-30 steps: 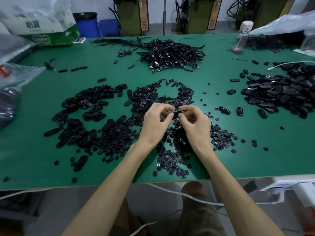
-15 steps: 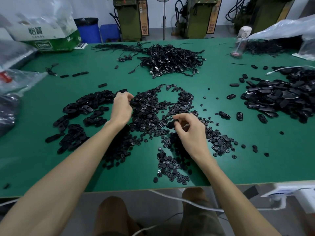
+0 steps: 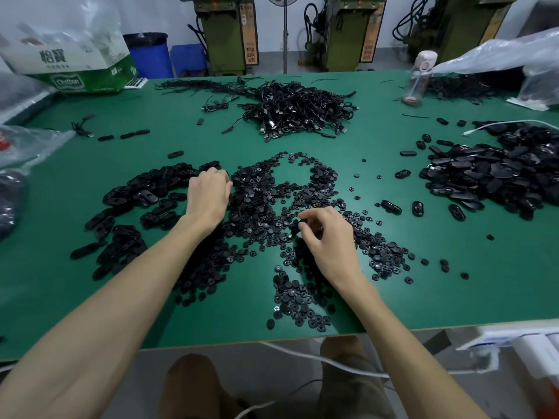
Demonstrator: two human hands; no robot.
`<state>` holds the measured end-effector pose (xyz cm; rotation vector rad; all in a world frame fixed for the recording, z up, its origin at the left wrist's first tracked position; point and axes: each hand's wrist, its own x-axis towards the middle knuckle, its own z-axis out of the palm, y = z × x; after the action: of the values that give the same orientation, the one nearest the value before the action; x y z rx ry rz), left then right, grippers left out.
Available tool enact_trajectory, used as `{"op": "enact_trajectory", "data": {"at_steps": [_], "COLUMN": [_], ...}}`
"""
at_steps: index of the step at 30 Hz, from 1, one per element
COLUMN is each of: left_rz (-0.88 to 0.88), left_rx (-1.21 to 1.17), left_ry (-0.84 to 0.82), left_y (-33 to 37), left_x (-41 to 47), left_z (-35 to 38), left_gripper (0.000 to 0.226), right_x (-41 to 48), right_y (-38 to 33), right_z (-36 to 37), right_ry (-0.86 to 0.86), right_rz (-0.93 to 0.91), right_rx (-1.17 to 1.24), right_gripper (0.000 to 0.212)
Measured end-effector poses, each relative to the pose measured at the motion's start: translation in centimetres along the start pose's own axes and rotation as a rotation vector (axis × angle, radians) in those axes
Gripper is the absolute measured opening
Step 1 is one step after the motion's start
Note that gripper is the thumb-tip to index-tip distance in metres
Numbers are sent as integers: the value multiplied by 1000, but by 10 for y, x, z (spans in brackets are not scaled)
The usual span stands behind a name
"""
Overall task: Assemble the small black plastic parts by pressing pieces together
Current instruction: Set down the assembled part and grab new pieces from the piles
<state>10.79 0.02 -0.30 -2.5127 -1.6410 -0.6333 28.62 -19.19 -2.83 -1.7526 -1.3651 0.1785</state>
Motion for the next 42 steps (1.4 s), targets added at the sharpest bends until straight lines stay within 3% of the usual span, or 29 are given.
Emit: {"op": "enact_trajectory", "data": {"at_steps": [3, 6, 9, 13, 17, 30, 35, 38, 42], "left_rz": [-71, -170, -162, -136, -152, -217, -276, -305, -259], "left_rx": [-208, -651, -872, -992, -1142, -1321, -1361, -1417, -1445], "left_ry": [76, -20, -93, -149, -210, -298, -281, -265, -254], "left_y": [8, 33, 60, 78, 84, 86, 80, 81, 85], "left_x": [-7, -23, -45, -69, -84, -101, -103, -105, -108], "left_z": [-7, -19, -28, -33, -36, -26, -19, -15, -13], "left_gripper": [22, 13, 14, 5, 9, 32, 29, 26, 26], "right_x": [1, 2, 9, 23, 24, 20, 16, 12, 9], "right_y": [-3, -7, -4, 20, 51, 73, 51, 24, 4], "right_z": [0, -6, -24, -67, -98, -100, -92, -70, -38], "right_ry": [-26, 29, 125, 253, 321, 194, 164, 13, -94], "right_rz": [-2, 33, 156, 255, 347, 396, 248, 130, 38], "right_rx": [-8, 84, 233, 156, -6, -283, -278, -192, -244], "right_gripper": [18, 18, 20, 19, 23, 23, 23, 15, 22]}}
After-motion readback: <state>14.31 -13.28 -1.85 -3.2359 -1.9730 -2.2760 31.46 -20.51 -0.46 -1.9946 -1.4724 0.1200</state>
